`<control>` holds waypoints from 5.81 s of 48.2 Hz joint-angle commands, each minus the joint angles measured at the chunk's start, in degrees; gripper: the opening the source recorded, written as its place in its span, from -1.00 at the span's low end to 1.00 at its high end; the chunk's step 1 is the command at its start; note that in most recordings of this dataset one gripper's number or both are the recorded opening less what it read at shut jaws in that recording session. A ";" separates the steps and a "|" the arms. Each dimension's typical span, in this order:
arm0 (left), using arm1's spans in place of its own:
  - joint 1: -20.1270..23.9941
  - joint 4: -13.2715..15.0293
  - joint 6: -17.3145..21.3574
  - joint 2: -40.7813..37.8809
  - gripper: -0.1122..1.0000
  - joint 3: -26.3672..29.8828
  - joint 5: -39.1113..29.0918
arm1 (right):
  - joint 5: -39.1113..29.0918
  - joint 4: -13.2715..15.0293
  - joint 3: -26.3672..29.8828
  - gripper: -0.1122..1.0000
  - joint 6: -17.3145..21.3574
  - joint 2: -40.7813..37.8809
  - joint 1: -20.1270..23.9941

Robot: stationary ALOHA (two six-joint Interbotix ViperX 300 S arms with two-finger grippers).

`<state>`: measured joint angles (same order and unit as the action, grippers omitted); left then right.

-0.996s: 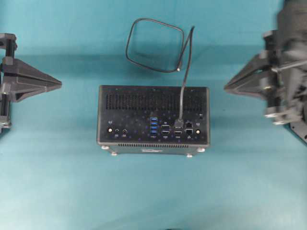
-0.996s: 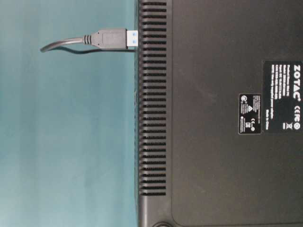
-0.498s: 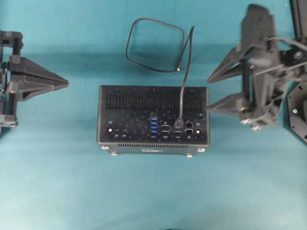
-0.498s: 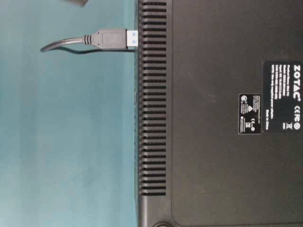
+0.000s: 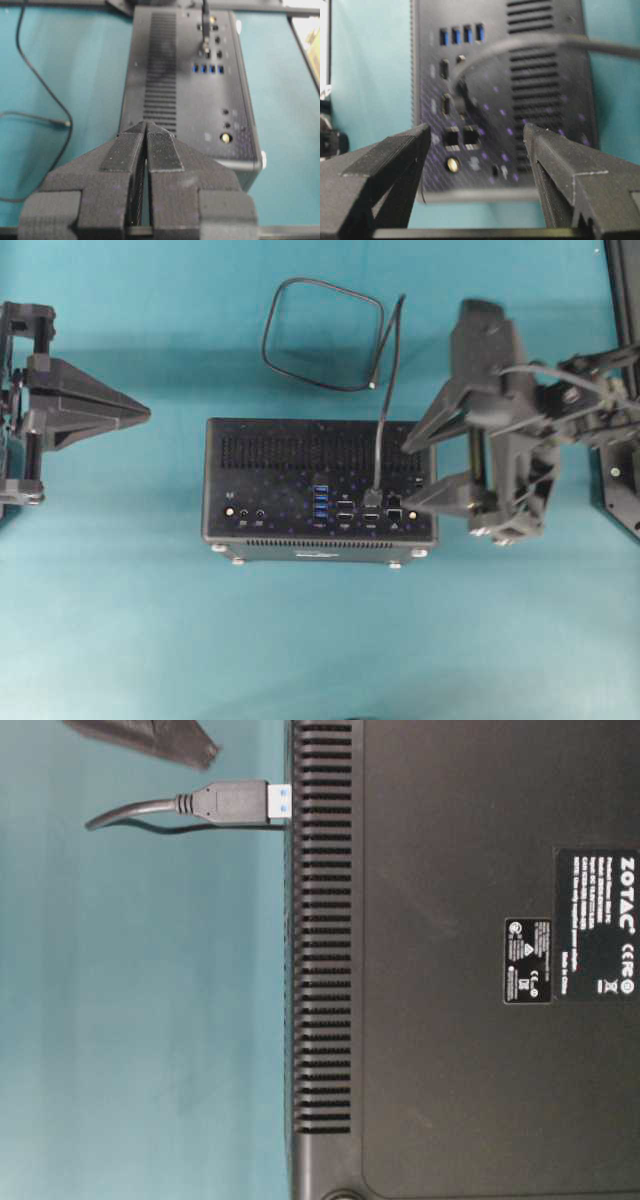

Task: Insert the USB into the PC box with both arms.
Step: 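Move the right gripper over the PC box toward the USB cable plug, then lower the right gripper and grasp the black USB cable near its plug, then push the gripped USB plug with the right gripper into the side port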

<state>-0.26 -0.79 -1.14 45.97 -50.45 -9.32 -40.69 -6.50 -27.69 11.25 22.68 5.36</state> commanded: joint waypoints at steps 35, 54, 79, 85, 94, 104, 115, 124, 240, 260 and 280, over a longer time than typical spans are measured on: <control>-0.44 -0.18 0.09 0.18 -0.80 3.16 0.00 | -3.16 -0.09 7.03 0.59 0.35 -7.12 1.14; -0.88 -0.18 0.00 0.00 -0.80 3.08 0.09 | -3.69 -0.09 8.09 0.28 0.26 -7.56 0.44; -0.97 -0.18 -0.09 0.18 -0.80 2.90 0.09 | -4.31 -0.09 9.05 -0.11 0.26 -8.09 0.35; -0.97 -0.18 -0.09 0.18 -0.80 2.90 0.09 | -5.80 -0.09 9.49 -0.40 0.18 -8.09 0.35; -0.97 -0.18 -0.09 0.18 -0.80 2.81 0.09 | -6.59 -0.26 10.63 -0.62 0.09 -8.09 0.44; -0.97 -0.18 -0.09 0.18 -0.80 2.81 0.00 | -7.03 0.70 13.62 -0.62 0.18 -8.26 0.44; -0.97 -0.18 -0.09 0.18 -0.80 2.81 0.09 | -8.35 4.92 17.40 -0.62 0.26 -10.99 0.62; -0.97 -0.18 -0.09 0.35 -0.80 2.81 0.09 | -7.82 5.98 18.81 -0.62 0.35 -14.15 0.62; -0.97 -0.18 -0.35 0.79 -0.80 2.46 0.53 | -6.77 14.33 15.56 -0.63 3.25 -18.02 4.22; -0.97 -0.18 -0.35 0.79 -0.80 2.55 0.53 | -6.06 14.24 15.64 -0.62 3.25 -17.67 4.22; -0.97 -0.18 -0.35 0.79 -0.80 2.55 0.53 | -6.24 14.33 16.26 0.29 3.25 -16.08 3.96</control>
<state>-1.14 -0.79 -1.41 46.76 -48.87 -9.32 -47.20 7.73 -12.57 13.89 4.66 9.32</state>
